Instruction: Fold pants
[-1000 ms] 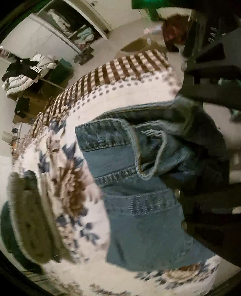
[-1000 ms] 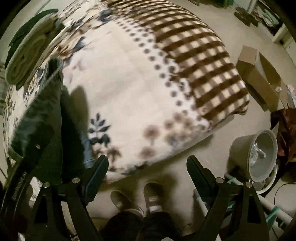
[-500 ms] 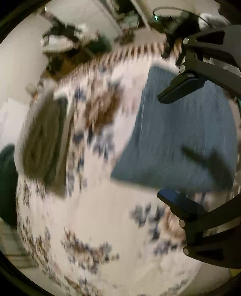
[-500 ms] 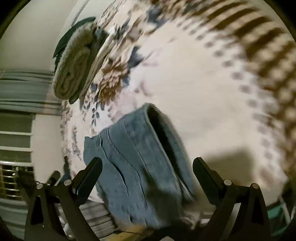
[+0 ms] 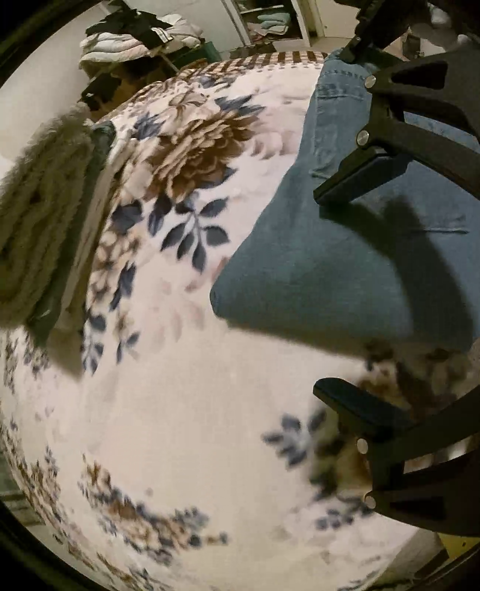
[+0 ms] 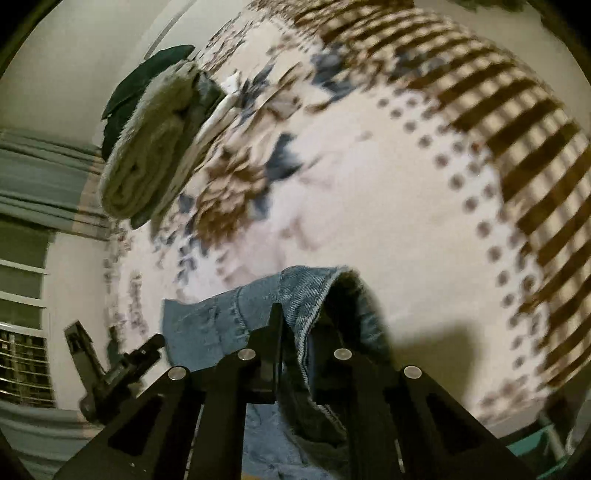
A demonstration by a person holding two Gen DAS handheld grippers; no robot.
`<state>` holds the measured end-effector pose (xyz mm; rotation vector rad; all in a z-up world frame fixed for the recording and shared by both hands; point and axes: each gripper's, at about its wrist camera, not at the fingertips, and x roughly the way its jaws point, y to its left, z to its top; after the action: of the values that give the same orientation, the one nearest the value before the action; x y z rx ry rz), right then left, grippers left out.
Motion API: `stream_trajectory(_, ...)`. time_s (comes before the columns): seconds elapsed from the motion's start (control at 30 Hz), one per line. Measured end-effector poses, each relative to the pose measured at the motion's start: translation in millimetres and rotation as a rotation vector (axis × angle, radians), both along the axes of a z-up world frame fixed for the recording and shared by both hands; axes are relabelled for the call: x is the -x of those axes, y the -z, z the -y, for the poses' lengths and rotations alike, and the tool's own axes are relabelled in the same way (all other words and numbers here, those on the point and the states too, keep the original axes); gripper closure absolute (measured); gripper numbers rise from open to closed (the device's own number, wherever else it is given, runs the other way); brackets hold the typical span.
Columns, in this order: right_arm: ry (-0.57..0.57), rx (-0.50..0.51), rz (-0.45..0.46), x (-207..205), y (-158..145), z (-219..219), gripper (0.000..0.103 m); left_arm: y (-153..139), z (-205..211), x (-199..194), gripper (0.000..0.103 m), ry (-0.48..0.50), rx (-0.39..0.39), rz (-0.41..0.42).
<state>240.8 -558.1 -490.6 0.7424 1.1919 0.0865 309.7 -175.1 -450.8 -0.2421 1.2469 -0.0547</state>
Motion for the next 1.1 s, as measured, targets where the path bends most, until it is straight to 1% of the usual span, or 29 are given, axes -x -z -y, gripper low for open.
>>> stream_trajectory(0.07,0.002,0.003,-0.014,-4,6,8,0.095,11,6,-11,0.008,0.012,-0.022,-0.011)
stream_trajectory(0.1,0.009,0.03,-0.029,-6,12,12,0.095,19,7,-17,0.003,0.015,-0.031,-0.027)
stream_trajectory(0.13,0.009,0.034,-0.042,-8,18,15,0.095,28,6,-22,0.0,0.015,-0.033,-0.047)
stream_trajectory(0.17,0.009,0.044,-0.062,-9,27,18,0.095,40,1,-28,0.0,0.005,-0.017,-0.072)
stream_trajectory(0.2,0.009,0.071,-0.086,-10,35,18,0.095,45,-2,-31,0.0,-0.002,0.007,-0.087)
stream_trajectory(0.23,-0.007,0.068,-0.109,-14,45,17,0.095,46,-6,-34,0.0,-0.008,0.031,-0.099)
stream_trajectory(0.27,-0.013,0.044,-0.135,-16,53,16,0.095,44,-7,-35,0.0,-0.006,0.037,-0.105)
stream_trajectory(0.3,-0.001,0.014,-0.16,-17,57,19,0.091,39,-8,-34,0.0,0.001,0.031,-0.103)
stream_trajectory(0.33,0.022,-0.031,-0.166,-14,54,25,0.083,29,-8,-30,0.0,0.009,0.02,-0.089)
stream_trajectory(0.37,0.03,-0.045,-0.161,-10,50,29,0.079,18,-10,-25,0.0,0.012,0.015,-0.07)
stream_trajectory(0.4,0.038,-0.046,-0.15,-2,43,33,0.063,10,-12,-19,0.0,0.011,0.017,-0.053)
stream_trajectory(0.43,0.05,-0.038,-0.133,12,32,36,0.05,-2,-15,-8,0.0,0.004,0.029,-0.034)
stream_trajectory(0.47,0.063,-0.043,-0.122,28,23,40,0.047,-8,-17,1,0.0,-0.003,0.041,-0.027)
stream_trajectory(0.53,0.096,-0.071,-0.14,60,15,41,0.041,-15,-20,24,0.0,-0.01,0.054,-0.026)
stream_trajectory(0.57,0.111,-0.098,-0.157,75,15,39,0.041,-14,-20,33,0.0,-0.008,0.053,-0.032)
stream_trajectory(0.63,0.136,-0.203,-0.194,107,25,28,0.041,-4,-19,49,0.0,-0.002,0.049,-0.059)
stream_trajectory(0.67,0.139,-0.25,-0.207,119,32,20,0.041,5,-18,55,0.0,0.001,0.056,-0.084)
stream_trajectory(0.7,0.139,-0.309,-0.208,129,45,9,0.04,16,-19,61,0.0,-0.004,0.067,-0.114)
stream_trajectory(0.73,0.138,-0.325,-0.205,134,55,0,0.035,26,-21,64,0.0,-0.016,0.087,-0.144)
stream_trajectory(0.77,0.139,-0.345,-0.191,135,64,-10,0.034,36,-22,67,0.0,-0.03,0.116,-0.164)
stream_trajectory(0.83,0.13,-0.408,-0.155,132,86,-28,0.034,47,-26,71,0.0,-0.048,0.163,-0.172)
stream_trajectory(0.87,0.13,-0.42,-0.145,129,94,-34,0.034,50,-27,72,0.0,-0.052,0.189,-0.167)
stream_trajectory(0.9,0.133,-0.43,-0.129,126,101,-40,0.031,52,-28,73,0.0,-0.05,0.202,-0.162)
stream_trajectory(0.93,0.128,-0.409,-0.113,120,108,-46,0.027,54,-29,72,0.0,-0.045,0.212,-0.159)
stream_trajectory(0.97,0.124,-0.403,-0.097,116,111,-51,0.027,56,-29,72,0.0,-0.04,0.23,-0.157)
stream_trajectory(1.0,0.132,-0.417,-0.071,112,112,-52,0.024,58,-31,72,0.0,-0.038,0.242,-0.156)
stream_trajectory(1.07,0.149,-0.439,-0.042,108,110,-52,0.024,58,-31,72,0.0,-0.028,0.255,-0.151)
stream_trajectory(1.1,0.144,-0.43,-0.03,106,110,-52,0.024,59,-32,72,0.0,-0.021,0.261,-0.148)
